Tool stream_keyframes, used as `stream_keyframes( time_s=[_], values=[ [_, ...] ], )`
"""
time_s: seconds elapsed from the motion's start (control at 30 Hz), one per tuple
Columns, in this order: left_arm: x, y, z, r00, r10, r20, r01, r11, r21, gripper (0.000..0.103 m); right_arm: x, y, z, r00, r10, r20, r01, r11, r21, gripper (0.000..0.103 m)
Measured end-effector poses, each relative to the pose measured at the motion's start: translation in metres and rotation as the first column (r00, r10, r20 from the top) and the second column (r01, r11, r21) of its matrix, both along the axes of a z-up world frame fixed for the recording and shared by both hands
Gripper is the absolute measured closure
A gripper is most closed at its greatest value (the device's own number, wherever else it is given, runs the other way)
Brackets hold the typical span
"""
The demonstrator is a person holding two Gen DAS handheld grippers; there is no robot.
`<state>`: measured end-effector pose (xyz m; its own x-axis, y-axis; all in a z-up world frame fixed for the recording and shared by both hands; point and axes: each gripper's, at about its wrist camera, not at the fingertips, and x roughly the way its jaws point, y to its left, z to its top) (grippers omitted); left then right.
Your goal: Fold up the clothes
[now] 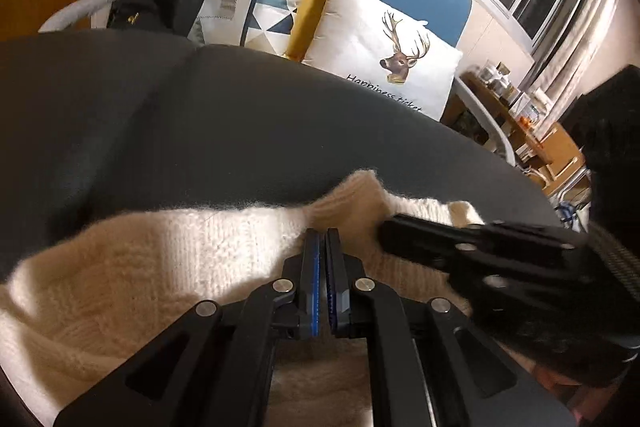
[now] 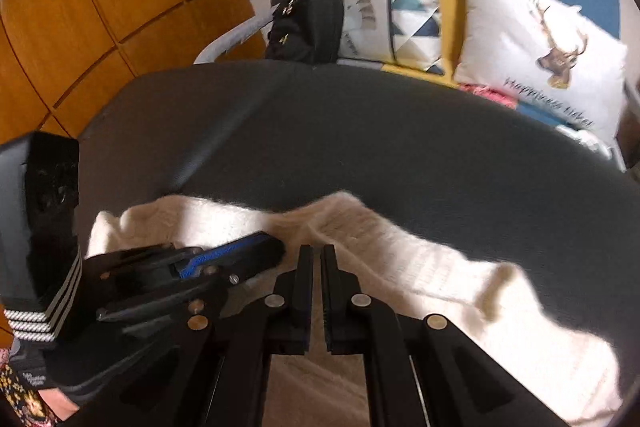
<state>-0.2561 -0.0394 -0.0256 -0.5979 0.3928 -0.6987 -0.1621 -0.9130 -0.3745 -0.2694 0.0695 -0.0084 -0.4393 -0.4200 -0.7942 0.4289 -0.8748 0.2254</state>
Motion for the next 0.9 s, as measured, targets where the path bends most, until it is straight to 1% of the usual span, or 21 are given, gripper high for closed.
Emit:
stream_keyframes(
  time_s=[0.03, 0.1, 0.27, 0.33, 0.43, 0.53, 0.57, 0.63, 0.67, 0.7, 0.77, 0.9],
  values=[
    [0.0, 0.0, 0.0, 1.0, -0.001, 0.002, 0.001, 1.0, 0.005, 0.101, -0.002, -0.002, -0.004, 1.0, 0.004, 0.005, -0.004, 1.0, 0.005, 0.099],
    [0.0, -0.002, -0.002, 1.0, -0.003, 0.007, 0.003, 1.0, 0.019, 0.101, -0.007, -0.002, -0.012, 1.0, -0.016, 0.002, 0.016, 0.999, 0.028, 0.103],
    [-0.001, -0.003, -0.002, 1.0, -0.009, 0.015, 0.008, 0.999, 0.044, 0.101, -0.013, 0.011, -0.019, 0.99, -0.142, -0.005, 0.141, 0.99, -0.025, 0.103],
    [-0.001, -0.004, -0.003, 1.0, -0.008, 0.018, 0.007, 0.998, 0.058, 0.101, -0.011, 0.012, -0.016, 0.99, -0.138, -0.005, 0.137, 0.99, -0.035, 0.103],
    [-0.002, -0.005, -0.003, 1.0, -0.006, 0.02, 0.005, 0.998, 0.07, 0.101, -0.007, 0.015, -0.003, 0.992, -0.122, -0.025, 0.118, 0.987, -0.112, 0.101],
    [-0.003, -0.005, -0.002, 1.0, -0.005, 0.021, 0.003, 0.997, 0.074, 0.101, -0.01, 0.005, 0.001, 0.997, -0.071, -0.014, 0.069, 0.989, -0.129, 0.1],
    [-0.003, -0.005, -0.002, 1.0, -0.005, 0.021, 0.003, 0.997, 0.074, 0.101, -0.012, 0.0, 0.0, 0.999, -0.053, -0.01, 0.051, 0.991, -0.125, 0.1],
    [-0.003, -0.005, -0.002, 1.0, -0.005, 0.021, 0.003, 0.997, 0.072, 0.101, -0.019, -0.012, -0.008, 0.999, -0.041, 0.005, 0.042, 0.997, -0.065, 0.1],
    [-0.003, -0.004, -0.002, 1.0, -0.005, 0.02, 0.003, 0.998, 0.067, 0.101, -0.021, -0.013, -0.013, 0.999, -0.053, 0.014, 0.053, 0.998, -0.043, 0.101],
    [-0.003, -0.004, -0.002, 1.0, -0.005, 0.02, 0.003, 0.998, 0.067, 0.101, -0.023, -0.009, -0.016, 0.996, -0.083, 0.023, 0.084, 0.995, -0.046, 0.103],
    [-0.003, -0.005, -0.003, 1.0, -0.007, 0.023, 0.005, 0.997, 0.08, 0.101, -0.026, 0.002, -0.023, 0.988, -0.148, 0.038, 0.15, 0.986, -0.067, 0.103],
    [-0.003, -0.005, -0.005, 1.0, -0.007, 0.022, 0.005, 0.997, 0.083, 0.101, -0.023, 0.017, -0.015, 0.984, -0.176, 0.008, 0.176, 0.975, -0.135, 0.103]
  ],
)
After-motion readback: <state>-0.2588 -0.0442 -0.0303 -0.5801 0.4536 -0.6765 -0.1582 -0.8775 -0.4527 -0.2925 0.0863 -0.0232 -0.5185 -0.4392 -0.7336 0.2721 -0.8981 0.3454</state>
